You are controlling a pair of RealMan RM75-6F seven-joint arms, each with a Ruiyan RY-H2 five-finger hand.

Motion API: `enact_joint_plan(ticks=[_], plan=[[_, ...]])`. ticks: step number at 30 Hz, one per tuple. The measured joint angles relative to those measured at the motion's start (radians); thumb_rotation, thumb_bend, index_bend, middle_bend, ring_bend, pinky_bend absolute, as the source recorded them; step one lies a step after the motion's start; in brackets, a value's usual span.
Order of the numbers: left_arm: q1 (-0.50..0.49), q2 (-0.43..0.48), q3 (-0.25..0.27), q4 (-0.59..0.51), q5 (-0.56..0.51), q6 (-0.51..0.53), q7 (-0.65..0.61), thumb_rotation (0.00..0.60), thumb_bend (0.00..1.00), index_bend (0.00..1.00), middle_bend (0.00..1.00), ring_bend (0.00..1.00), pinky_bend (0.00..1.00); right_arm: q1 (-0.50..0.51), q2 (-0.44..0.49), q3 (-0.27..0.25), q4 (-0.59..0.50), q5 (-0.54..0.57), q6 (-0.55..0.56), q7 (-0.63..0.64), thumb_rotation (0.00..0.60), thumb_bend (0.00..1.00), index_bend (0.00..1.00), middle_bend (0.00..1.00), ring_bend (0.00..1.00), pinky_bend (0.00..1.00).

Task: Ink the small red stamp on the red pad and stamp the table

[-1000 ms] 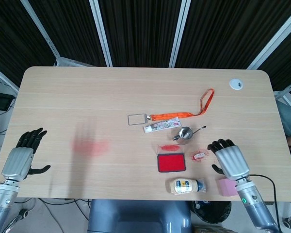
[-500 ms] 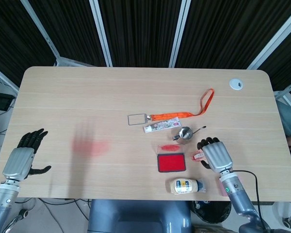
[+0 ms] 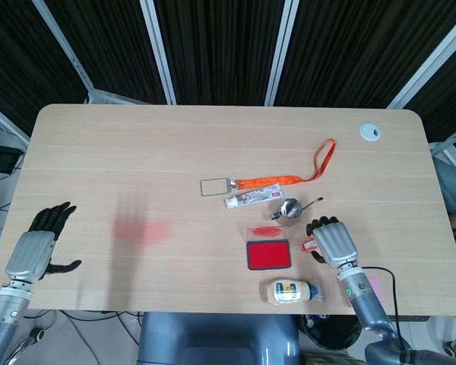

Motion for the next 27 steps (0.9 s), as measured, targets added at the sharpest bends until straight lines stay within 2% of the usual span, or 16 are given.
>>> enact_joint_plan(ticks=[27], plan=[[-0.006, 0.007, -0.001, -0.006, -0.015, -0.016, -0.007, 0.6, 0.0, 0.0, 0.0, 0.0, 0.0, 0.025, -0.071, -0.01, 0.102, 0.085, -0.035, 0.025, 0.6, 0.39, 0.49, 0.4, 0.32, 0.36]])
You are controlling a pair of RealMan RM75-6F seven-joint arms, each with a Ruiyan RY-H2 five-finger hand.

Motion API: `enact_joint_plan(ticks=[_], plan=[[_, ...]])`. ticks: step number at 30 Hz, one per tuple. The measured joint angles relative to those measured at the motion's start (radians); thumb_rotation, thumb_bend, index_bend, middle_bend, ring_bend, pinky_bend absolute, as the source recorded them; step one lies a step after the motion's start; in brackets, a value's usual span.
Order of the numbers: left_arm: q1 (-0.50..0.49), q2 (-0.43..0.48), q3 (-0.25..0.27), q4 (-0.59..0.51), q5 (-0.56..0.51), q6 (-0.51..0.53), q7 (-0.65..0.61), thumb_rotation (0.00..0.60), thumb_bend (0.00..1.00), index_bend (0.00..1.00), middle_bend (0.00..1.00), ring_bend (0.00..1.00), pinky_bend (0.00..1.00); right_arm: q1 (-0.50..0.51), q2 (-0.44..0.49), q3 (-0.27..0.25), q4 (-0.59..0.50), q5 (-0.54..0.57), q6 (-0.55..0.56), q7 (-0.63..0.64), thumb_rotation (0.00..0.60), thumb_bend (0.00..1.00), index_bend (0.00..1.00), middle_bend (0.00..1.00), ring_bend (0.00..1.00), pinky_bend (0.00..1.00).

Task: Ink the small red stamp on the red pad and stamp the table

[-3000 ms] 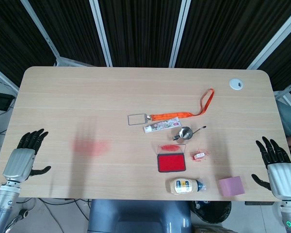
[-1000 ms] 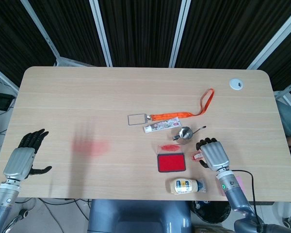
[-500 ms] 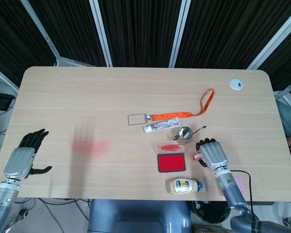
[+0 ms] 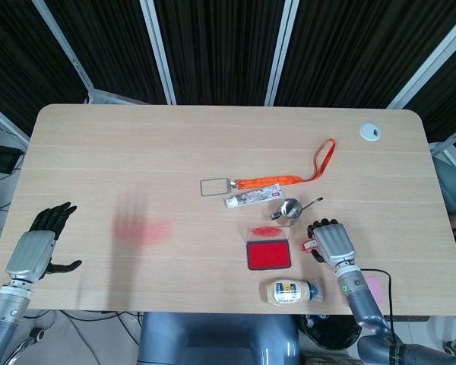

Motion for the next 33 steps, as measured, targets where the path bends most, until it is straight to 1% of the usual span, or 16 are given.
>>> enact_joint_plan(ticks=[19, 33], plan=[[-0.002, 0.002, -0.002, -0.003, -0.012, -0.006, 0.005, 0.6, 0.0, 0.0, 0.0, 0.0, 0.0, 0.009, -0.025, -0.008, 0.035, 0.028, -0.014, 0.007, 0.6, 0.41, 0.51, 0.41, 0.32, 0.36], [-0.004, 0.002, -0.002, -0.004, -0.018, -0.009, 0.008, 0.6, 0.0, 0.0, 0.0, 0.0, 0.0, 0.013, -0.04, -0.01, 0.039, 0.025, -0.005, 0.012, 0.6, 0.41, 0.52, 0.41, 0.32, 0.36]])
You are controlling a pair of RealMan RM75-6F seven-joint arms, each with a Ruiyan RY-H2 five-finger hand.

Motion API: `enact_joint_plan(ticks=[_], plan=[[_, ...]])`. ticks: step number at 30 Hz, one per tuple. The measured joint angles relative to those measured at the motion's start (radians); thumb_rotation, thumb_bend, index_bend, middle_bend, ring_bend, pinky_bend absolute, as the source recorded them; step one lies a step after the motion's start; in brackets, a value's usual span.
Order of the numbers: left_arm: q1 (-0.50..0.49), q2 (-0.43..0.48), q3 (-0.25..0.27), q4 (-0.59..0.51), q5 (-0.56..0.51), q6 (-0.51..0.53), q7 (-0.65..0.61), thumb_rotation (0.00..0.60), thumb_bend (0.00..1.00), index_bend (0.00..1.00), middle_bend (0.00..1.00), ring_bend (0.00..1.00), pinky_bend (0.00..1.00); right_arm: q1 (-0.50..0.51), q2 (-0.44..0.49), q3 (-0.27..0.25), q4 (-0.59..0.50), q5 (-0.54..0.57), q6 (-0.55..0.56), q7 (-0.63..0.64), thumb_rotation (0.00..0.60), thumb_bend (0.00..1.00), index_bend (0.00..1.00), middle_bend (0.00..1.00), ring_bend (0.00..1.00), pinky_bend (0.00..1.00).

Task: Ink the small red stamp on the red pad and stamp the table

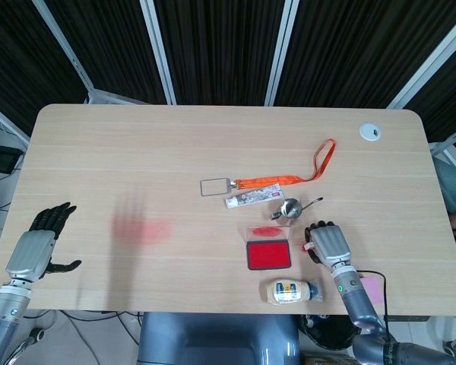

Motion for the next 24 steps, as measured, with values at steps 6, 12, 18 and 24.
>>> enact_joint_plan(ticks=[6, 12, 18, 24], plan=[[0.0, 0.0, -0.001, 0.0, -0.002, 0.0, 0.0, 0.6, 0.0, 0.0, 0.0, 0.0, 0.0, 0.001, -0.004, -0.001, 0.003, 0.008, -0.001, -0.006, 0.6, 0.41, 0.52, 0.41, 0.32, 0.36], [0.0, 0.0, 0.0, 0.0, -0.001, 0.0, 0.001, 0.6, 0.0, 0.0, 0.0, 0.0, 0.0, 0.002, -0.006, -0.004, 0.004, 0.007, 0.0, -0.009, 0.6, 0.42, 0.53, 0.43, 0.32, 0.36], [0.0, 0.0, -0.001, 0.0, -0.003, 0.001, 0.0, 0.6, 0.0, 0.0, 0.0, 0.0, 0.0, 0.003, -0.011, -0.006, 0.009, 0.005, 0.003, -0.01, 0.6, 0.52, 0.66, 0.55, 0.36, 0.36], [0.0, -0.001, -0.002, 0.001, -0.005, 0.001, 0.001, 0.6, 0.0, 0.0, 0.0, 0.0, 0.0, 0.001, -0.011, -0.008, 0.012, -0.007, 0.014, -0.003, 0.6, 0.56, 0.71, 0.61, 0.39, 0.37]])
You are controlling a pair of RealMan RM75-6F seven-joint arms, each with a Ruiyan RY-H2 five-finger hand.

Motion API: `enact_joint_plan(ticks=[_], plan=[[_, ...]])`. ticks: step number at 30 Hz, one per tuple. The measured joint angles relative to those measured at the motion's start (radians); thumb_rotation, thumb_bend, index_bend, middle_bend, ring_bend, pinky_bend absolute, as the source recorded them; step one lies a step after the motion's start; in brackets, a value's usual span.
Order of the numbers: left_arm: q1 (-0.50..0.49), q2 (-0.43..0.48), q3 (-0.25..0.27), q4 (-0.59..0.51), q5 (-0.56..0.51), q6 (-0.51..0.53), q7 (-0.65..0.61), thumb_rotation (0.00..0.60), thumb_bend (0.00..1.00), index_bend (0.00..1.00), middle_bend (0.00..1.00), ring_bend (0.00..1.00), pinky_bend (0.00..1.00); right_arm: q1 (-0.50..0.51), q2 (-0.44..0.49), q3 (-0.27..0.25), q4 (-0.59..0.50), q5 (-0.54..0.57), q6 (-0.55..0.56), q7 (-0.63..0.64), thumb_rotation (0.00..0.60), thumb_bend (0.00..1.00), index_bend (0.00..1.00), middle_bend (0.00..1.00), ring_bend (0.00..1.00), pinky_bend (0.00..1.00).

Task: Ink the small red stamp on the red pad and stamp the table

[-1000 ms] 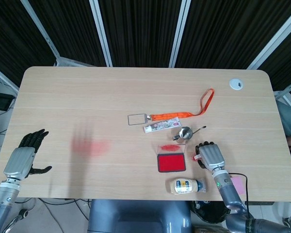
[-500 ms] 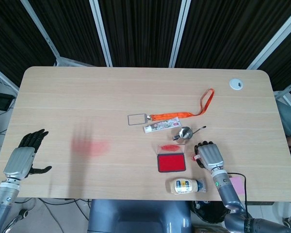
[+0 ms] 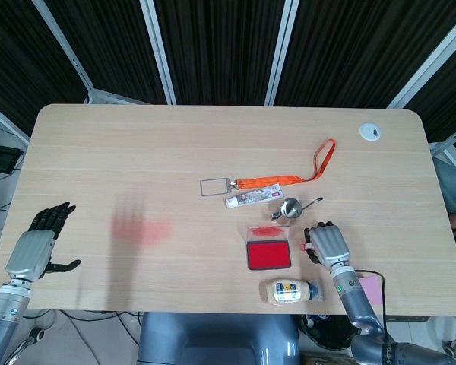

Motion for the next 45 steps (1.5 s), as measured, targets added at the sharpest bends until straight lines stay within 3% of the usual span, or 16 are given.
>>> enact_joint_plan(ticks=[11, 18, 24, 34, 45], plan=[[0.0, -0.001, 0.0, -0.001, 0.0, 0.001, 0.0, 0.6, 0.0, 0.0, 0.0, 0.0, 0.0, -0.001, 0.045, -0.003, -0.058, -0.036, 0.022, 0.005, 0.6, 0.57, 0.73, 0.61, 0.42, 0.39], [0.0, -0.001, 0.001, -0.002, -0.001, -0.001, 0.004, 0.6, 0.0, 0.0, 0.0, 0.0, 0.0, 0.004, 0.109, 0.0, -0.204, -0.022, 0.012, -0.019, 0.6, 0.58, 0.74, 0.62, 0.48, 0.49], [0.001, 0.001, 0.0, -0.004, -0.002, 0.002, 0.001, 0.6, 0.0, 0.0, 0.0, 0.0, 0.0, 0.016, 0.136, -0.009, -0.312, -0.039, 0.012, -0.056, 0.6, 0.59, 0.74, 0.62, 0.49, 0.52], [0.001, 0.006, 0.003, -0.006, 0.005, -0.001, -0.007, 0.6, 0.0, 0.0, 0.0, 0.0, 0.0, 0.038, 0.067, -0.008, -0.34, 0.012, 0.009, -0.121, 0.6, 0.59, 0.75, 0.63, 0.49, 0.52], [-0.002, 0.011, 0.006, -0.008, 0.007, -0.011, -0.019, 0.6, 0.0, 0.0, 0.0, 0.0, 0.0, 0.075, -0.02, 0.009, -0.3, 0.086, 0.0, -0.197, 0.6, 0.59, 0.76, 0.63, 0.49, 0.52]])
